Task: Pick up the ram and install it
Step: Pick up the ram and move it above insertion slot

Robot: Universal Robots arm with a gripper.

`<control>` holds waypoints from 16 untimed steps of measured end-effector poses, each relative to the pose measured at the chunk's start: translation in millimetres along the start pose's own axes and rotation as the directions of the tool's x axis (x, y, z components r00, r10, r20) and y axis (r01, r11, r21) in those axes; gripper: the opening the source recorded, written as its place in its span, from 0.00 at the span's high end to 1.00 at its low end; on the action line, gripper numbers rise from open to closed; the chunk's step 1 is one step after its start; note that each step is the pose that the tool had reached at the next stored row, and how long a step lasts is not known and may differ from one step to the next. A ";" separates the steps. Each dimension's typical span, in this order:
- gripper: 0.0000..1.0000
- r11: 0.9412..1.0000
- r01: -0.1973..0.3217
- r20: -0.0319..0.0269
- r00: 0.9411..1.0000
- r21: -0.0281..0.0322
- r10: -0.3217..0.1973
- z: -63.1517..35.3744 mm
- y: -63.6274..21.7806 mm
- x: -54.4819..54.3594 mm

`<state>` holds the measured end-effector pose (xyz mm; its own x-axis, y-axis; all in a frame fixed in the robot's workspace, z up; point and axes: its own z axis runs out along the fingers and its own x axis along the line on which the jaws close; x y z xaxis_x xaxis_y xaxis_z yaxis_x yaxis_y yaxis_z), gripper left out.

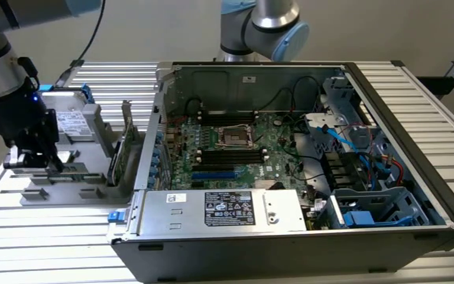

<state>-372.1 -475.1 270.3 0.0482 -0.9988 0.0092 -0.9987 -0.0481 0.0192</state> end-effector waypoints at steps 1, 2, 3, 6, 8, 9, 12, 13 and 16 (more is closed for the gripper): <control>0.86 1.000 0.000 0.000 1.000 0.000 0.000 -4.1 -1.3 0.1; 0.86 1.000 0.000 0.000 1.000 0.000 0.000 -8.0 -2.6 0.2; 0.86 1.000 0.000 0.000 1.000 0.000 0.000 -11.9 -4.1 0.3; 0.86 1.000 0.000 0.000 1.000 0.000 0.000 -23.5 -9.5 0.7; 0.86 1.000 0.000 0.000 1.000 0.000 0.000 -31.3 -14.3 1.0; 0.86 1.000 0.000 0.000 1.000 0.000 0.000 -35.3 -17.0 1.2; 0.86 1.000 0.000 0.000 1.000 0.000 0.000 -47.4 -26.8 1.8; 0.86 1.000 0.000 0.000 1.000 0.000 0.000 -51.1 -30.8 2.2; 0.86 1.000 0.000 0.003 1.000 0.000 0.000 -61.7 -44.0 3.5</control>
<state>-326.8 -475.8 331.2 0.0484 -0.9988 0.0059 -0.9986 -0.0483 0.0192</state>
